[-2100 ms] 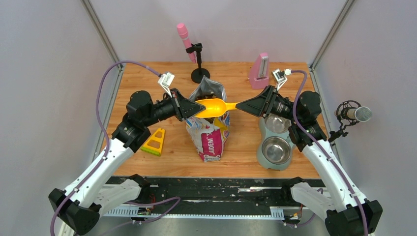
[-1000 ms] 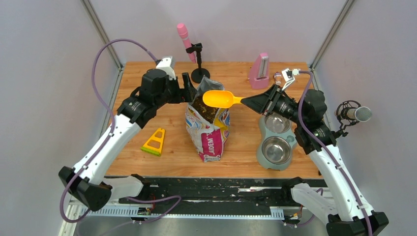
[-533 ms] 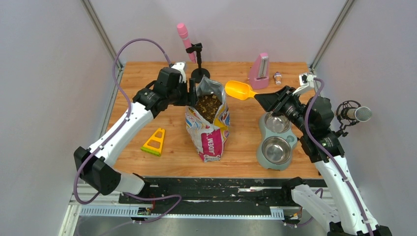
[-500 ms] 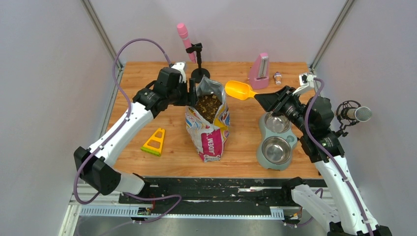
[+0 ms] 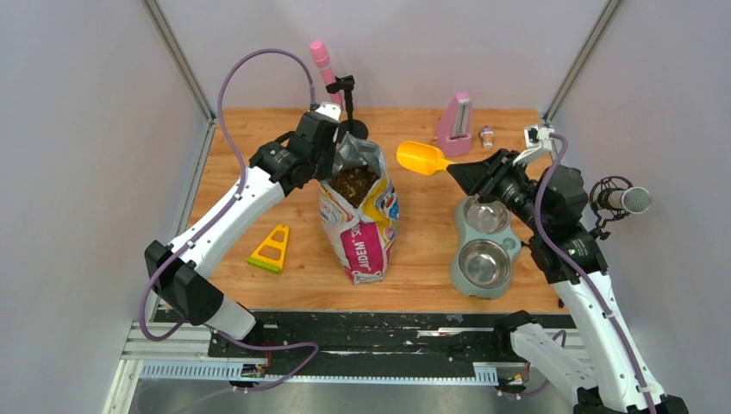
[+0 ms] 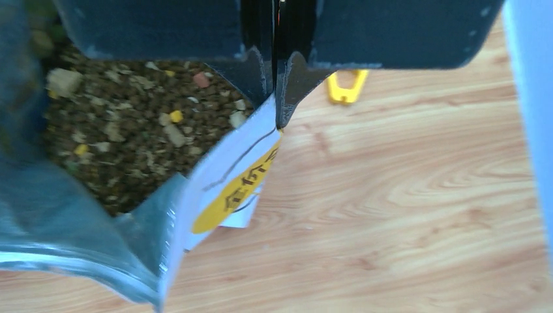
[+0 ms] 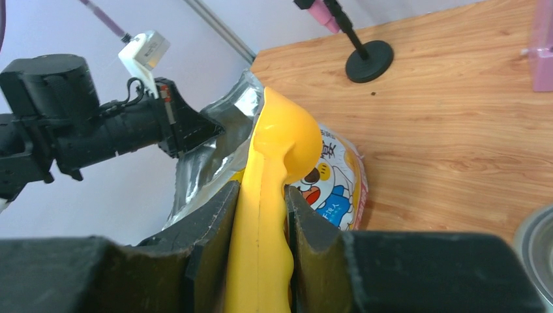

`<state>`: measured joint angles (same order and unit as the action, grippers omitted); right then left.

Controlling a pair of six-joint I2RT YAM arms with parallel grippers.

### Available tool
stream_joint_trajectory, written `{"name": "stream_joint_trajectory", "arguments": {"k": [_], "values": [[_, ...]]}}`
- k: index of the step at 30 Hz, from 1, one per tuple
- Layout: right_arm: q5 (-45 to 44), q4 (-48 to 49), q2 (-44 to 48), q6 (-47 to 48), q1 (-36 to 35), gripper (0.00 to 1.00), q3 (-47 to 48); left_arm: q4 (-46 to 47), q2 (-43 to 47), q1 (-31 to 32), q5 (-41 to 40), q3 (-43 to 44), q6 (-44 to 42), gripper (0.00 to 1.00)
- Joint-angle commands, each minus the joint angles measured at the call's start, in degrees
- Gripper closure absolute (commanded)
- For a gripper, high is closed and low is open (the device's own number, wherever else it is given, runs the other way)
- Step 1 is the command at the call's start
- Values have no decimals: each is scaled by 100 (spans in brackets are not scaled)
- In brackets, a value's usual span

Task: Serve the pet food

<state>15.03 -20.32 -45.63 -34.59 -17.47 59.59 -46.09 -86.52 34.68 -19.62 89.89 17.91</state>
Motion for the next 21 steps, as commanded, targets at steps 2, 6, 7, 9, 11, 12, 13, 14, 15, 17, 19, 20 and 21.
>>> {"name": "stream_joint_trajectory", "arguments": {"k": [2,6,7,9,11,12,13,14,15,17,19,20,21], "values": [[655,251,-357,54,-11,100,423,493,337,-156,-1689,607,-1234,100],[911,308,-674,10,-6,100,568,549,264,-177,-1911,1046,-1663,100],[1030,353,-781,13,-7,100,597,553,249,-174,-1916,1171,-1750,100],[1142,388,-940,-5,-10,100,678,515,235,-178,-1883,1382,-1778,100],[1200,387,-1083,-17,-18,100,808,441,244,-176,-1831,1564,-1872,100],[1263,388,-1131,-28,-17,100,861,424,270,-174,-1858,1654,-1877,100],[1344,388,-1179,-49,-18,100,918,425,286,-174,-1856,1707,-1869,100],[1405,394,-1213,-75,-19,100,967,420,309,-173,-1761,1802,-1837,100],[1461,415,-1251,-93,-19,100,1008,418,319,-179,-1658,1838,-1832,100],[1518,451,-1300,-117,-32,100,1072,398,311,-176,-1275,1936,-1680,100],[1500,466,-1356,-115,-67,100,1129,312,255,-141,-915,1976,-1463,100],[1458,463,-1373,-126,-79,100,1170,298,198,-117,-766,1970,-1298,100],[1416,452,-1397,-120,-104,100,1224,286,171,-59,-703,1953,-1206,100]]}}
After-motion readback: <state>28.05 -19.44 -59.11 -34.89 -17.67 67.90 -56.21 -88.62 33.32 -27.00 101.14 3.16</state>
